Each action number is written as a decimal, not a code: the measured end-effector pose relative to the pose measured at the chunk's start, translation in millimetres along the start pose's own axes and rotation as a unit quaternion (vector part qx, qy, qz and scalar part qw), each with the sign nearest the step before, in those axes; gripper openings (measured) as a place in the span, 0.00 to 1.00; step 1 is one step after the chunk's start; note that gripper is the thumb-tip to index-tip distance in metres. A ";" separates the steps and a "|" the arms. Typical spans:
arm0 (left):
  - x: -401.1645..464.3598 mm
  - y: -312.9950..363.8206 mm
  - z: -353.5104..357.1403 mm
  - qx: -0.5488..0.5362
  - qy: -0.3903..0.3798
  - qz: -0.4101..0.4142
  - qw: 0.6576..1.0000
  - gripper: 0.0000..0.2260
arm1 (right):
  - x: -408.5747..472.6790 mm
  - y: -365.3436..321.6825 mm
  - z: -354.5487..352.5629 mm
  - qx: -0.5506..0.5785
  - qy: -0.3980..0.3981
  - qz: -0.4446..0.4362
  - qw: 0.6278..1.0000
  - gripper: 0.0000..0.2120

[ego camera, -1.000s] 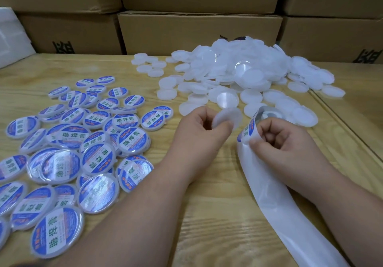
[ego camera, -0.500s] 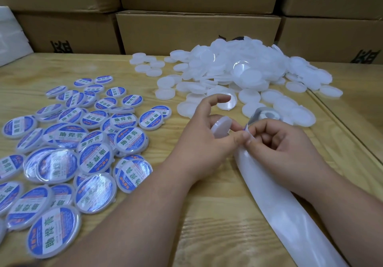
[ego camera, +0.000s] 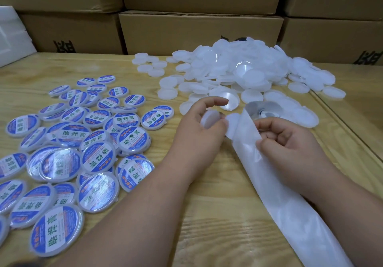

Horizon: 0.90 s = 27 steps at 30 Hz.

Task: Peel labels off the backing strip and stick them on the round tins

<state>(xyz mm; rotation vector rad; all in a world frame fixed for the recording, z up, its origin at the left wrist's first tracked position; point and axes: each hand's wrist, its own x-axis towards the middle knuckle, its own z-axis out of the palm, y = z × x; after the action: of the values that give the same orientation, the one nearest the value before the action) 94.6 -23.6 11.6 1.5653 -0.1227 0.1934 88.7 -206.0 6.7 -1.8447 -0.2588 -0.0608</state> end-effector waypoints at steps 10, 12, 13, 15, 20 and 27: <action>4.1 4.4 -4.9 -0.132 0.046 -0.044 0.989 0.11 | -3.1 -3.0 4.0 0.051 0.079 -0.063 0.994 0.07; 3.1 5.5 -3.7 -0.120 0.023 -0.043 0.992 0.10 | -3.6 -6.3 4.9 0.017 0.106 -0.087 0.990 0.08; 2.5 6.3 -3.4 -0.116 0.013 -0.043 0.992 0.10 | -4.0 -8.1 5.6 0.002 0.113 -0.102 0.988 0.09; 1.8 8.1 -3.6 -0.114 -0.002 -0.040 0.993 0.10 | -4.3 -9.8 7.4 -0.014 0.120 -0.131 0.984 0.10; 1.1 8.0 -4.0 -0.117 -0.011 -0.035 0.993 0.09 | -4.4 -6.9 9.0 -0.018 0.106 -0.165 0.980 0.05; 3.0 5.2 -3.5 -0.143 0.015 -0.049 0.988 0.12 | 0.9 -5.6 12.4 -0.078 0.114 -0.218 0.966 0.06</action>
<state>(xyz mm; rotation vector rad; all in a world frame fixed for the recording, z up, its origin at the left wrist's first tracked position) 96.3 -20.0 17.3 1.2782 -0.0467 0.1154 87.3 -192.6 8.5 -1.8850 -0.5053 -0.6103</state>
